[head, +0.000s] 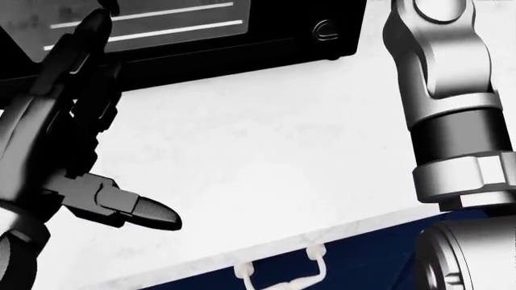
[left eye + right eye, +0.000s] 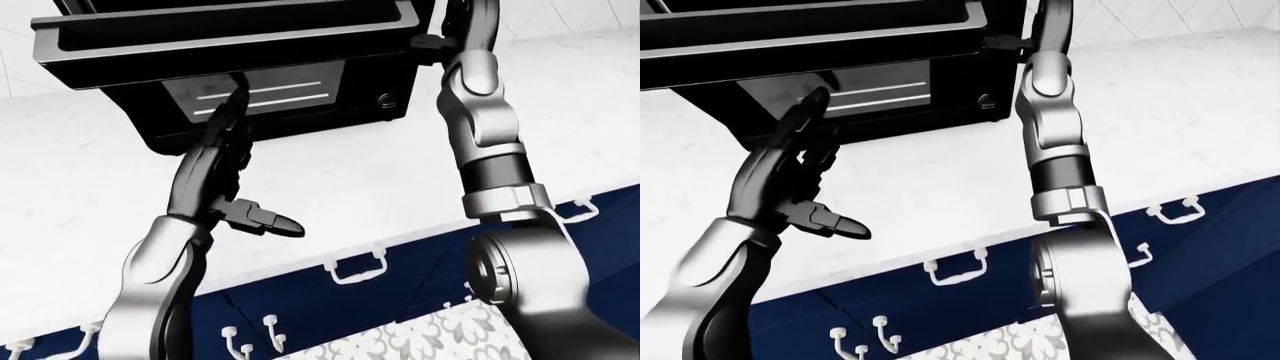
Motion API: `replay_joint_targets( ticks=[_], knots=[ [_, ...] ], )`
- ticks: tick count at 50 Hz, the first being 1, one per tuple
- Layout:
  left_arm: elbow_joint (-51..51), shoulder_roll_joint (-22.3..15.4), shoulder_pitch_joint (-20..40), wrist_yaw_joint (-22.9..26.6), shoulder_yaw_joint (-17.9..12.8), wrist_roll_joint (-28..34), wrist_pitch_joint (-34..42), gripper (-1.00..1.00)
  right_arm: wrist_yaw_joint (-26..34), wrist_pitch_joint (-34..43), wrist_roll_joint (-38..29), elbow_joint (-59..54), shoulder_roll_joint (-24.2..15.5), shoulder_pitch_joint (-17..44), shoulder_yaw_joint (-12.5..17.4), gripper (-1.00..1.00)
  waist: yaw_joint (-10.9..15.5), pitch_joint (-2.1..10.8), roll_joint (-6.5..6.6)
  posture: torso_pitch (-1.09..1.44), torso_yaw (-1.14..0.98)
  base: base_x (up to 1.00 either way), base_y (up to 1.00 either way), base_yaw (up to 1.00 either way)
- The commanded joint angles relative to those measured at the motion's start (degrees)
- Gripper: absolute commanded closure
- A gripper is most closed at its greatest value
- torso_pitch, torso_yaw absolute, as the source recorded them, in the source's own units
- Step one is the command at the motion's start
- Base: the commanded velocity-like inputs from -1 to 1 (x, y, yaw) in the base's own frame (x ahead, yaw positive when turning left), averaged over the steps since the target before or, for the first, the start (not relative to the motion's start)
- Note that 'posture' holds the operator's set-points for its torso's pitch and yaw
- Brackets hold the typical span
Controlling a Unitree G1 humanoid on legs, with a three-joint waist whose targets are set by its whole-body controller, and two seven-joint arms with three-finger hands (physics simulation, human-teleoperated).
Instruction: Close the toaster oven door.
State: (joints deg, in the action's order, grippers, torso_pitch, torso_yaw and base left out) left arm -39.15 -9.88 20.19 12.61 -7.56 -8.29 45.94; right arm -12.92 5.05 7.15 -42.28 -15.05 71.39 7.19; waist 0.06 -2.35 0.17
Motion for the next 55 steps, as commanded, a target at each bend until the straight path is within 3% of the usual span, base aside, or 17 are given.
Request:
replay_joint_targets(
  ticks=[1,13,38,55],
  knots=[
    [-1.31,-0.28,1.54,0.42,0.14,0.4,-2.07,-1.0,-0.14,-2.01,0.09,2.48,-0.63,2.77,0.23,-1.0,0.12,1.65,-0.11,0.0,0.0,0.0,0.0,0.0],
    [7.09,-0.72,6.08,3.0,0.85,2.26,-5.5,-1.0,-0.16,-2.64,0.06,1.97,-0.67,2.64,0.26,-1.0,0.19,1.73,-0.25,0.0,0.0,0.0,0.0,0.0],
    [18.3,-3.71,12.16,3.58,-1.72,2.13,-10.47,-1.0,-0.51,-2.67,-0.21,2.26,-0.54,1.97,0.2,-1.0,0.27,1.59,-0.24,0.0,0.0,0.0,0.0,0.0],
    [26.14,-7.21,16.84,3.05,-3.01,1.31,-13.85,-1.0,-4.06,-3.14,-5.28,1.65,-0.98,1.76,-0.15,-1.0,0.06,1.61,0.01,0.0,0.0,0.0,0.0,0.0]
  ],
)
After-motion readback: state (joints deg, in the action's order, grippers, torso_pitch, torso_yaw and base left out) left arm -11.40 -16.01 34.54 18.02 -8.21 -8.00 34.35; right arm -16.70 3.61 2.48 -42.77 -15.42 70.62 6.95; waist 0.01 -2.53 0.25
